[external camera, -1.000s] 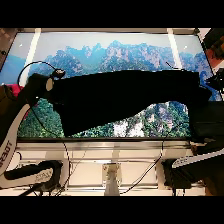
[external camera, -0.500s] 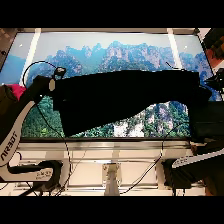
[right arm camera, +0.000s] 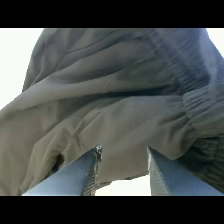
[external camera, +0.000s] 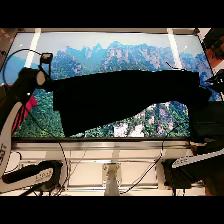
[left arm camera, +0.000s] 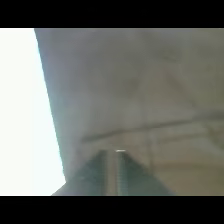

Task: Fold the clothes and pants, and hang the long-sleeved shirts on hangers.

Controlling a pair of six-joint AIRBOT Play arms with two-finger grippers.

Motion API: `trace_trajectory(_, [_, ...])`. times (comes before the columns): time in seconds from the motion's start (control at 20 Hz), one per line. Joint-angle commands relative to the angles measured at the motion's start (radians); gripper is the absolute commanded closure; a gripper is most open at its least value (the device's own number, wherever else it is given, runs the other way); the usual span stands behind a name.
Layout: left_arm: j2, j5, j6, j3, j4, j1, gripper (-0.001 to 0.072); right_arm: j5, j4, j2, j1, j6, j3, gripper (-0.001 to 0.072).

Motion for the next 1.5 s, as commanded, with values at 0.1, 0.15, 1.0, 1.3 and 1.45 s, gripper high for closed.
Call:
trace_trajectory(0.1, [0.135, -0.154, 0.058, -0.067, -0.037, 0.103, 0.07, -0.032, -0.026, 0.0, -0.044, 0.0, 0.001, 0.0368])
trace_trajectory(0.15, [0.161, -0.163, 0.113, -0.105, -0.118, 0.143, 0.07, -0.021, -0.023, -0.001, -0.068, 0.0, 0.001, 0.0368])
trace_trajectory(1.0, [0.222, -0.328, 0.722, -0.674, -0.608, 0.488, 0.0327, 0.069, 0.169, -0.021, -0.173, -0.005, 0.001, 0.0367])
trace_trajectory(1.3, [0.114, -0.234, 0.62, -0.674, -0.613, 0.487, 0.0292, 0.072, 0.199, -0.021, -0.173, -0.023, 0.001, 0.0367])
trace_trajectory(1.45, [0.071, -0.188, 0.584, -0.674, -0.688, 0.487, 0.0283, 0.072, 0.218, -0.021, -0.173, -0.024, 0.001, 0.0367])
